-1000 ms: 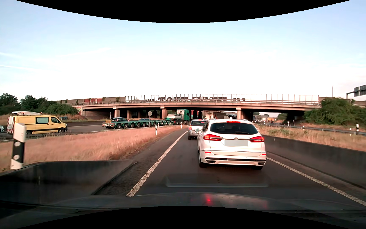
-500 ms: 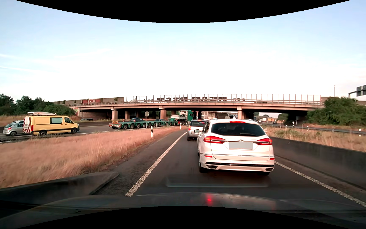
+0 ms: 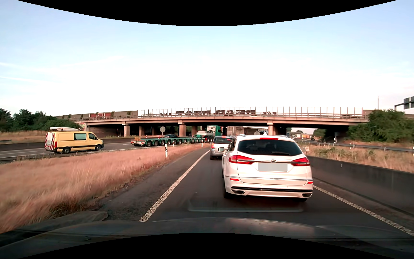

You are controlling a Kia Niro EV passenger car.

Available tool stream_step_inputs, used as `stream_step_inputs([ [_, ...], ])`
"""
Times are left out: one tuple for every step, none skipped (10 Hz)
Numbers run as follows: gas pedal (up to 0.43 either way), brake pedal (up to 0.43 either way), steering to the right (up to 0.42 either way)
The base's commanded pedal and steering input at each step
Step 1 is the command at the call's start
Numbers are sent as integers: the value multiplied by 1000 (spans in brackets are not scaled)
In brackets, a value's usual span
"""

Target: Follow the waypoints while adhering to traffic rules and regulations

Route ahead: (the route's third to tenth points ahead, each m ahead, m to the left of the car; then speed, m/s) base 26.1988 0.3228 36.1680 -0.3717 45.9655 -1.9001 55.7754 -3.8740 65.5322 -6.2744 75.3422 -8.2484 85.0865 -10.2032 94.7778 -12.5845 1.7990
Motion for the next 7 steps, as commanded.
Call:
stream_step_inputs([
  [0, 268, 21],
  [0, 250, 18],
  [0, 232, 12],
  [0, 213, 7],
  [0, 195, 0],
  [0, 189, -2],
  [0, 183, -2],
])
